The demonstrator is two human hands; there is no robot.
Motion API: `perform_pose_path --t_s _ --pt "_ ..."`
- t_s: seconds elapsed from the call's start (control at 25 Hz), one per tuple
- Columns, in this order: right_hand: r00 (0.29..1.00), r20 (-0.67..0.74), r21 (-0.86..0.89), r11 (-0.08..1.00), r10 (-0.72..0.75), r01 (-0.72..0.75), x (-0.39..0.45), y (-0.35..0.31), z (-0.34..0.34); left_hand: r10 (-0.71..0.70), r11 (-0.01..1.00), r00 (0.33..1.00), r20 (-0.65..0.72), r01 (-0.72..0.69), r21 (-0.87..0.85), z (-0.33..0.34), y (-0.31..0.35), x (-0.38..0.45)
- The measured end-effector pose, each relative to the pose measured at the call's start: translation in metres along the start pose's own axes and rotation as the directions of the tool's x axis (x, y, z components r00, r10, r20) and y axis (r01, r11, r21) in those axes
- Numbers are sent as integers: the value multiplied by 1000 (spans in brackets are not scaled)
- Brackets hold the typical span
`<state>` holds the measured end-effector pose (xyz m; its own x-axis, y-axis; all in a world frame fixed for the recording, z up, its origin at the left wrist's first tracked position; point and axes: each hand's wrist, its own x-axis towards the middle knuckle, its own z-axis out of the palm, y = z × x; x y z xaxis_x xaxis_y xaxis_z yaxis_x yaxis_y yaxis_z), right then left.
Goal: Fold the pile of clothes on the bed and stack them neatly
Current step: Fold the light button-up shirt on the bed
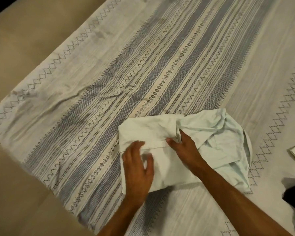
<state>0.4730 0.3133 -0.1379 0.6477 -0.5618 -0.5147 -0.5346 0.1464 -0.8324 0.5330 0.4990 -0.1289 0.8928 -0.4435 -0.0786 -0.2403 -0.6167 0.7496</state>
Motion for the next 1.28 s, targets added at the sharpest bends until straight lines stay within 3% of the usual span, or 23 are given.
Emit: perform_pose_path --t_s 0.04,0.12,0.28,0.44,0.6,0.88,1.08,1.2,1.28 --pt "1000 21 14 1000 -20 20 1 0 -1 -175 979 982 -66 166 -117 -6 -5 5" --pt "1000 23 -15 1000 13 -13 6 2 -4 -383 898 923 -40 362 -252 -11 -14 20" --pt "994 -10 38 993 109 -109 8 11 -6 -528 849 848 -50 528 -17 -11 -19 53" --pt "973 41 220 948 225 -229 7 11 -10 -617 779 775 135 626 -33 -18 -47 73" --pt "959 11 179 943 283 -280 6 11 -12 -587 684 718 373 687 -247 -28 -62 75" --pt "987 -148 -211 974 56 -87 -3 9 0 -536 705 779 325 625 -335 -28 -52 65" --pt "977 -174 -457 889 -127 35 -25 23 -14 -543 685 733 409 669 -289 -33 -66 67" --pt "910 -189 -642 748 -368 169 -59 40 -31 -483 695 724 492 659 -288 -41 -65 66" --pt "865 -274 -685 716 -420 131 -79 53 -62 -471 724 736 487 638 -263 -41 -64 65"
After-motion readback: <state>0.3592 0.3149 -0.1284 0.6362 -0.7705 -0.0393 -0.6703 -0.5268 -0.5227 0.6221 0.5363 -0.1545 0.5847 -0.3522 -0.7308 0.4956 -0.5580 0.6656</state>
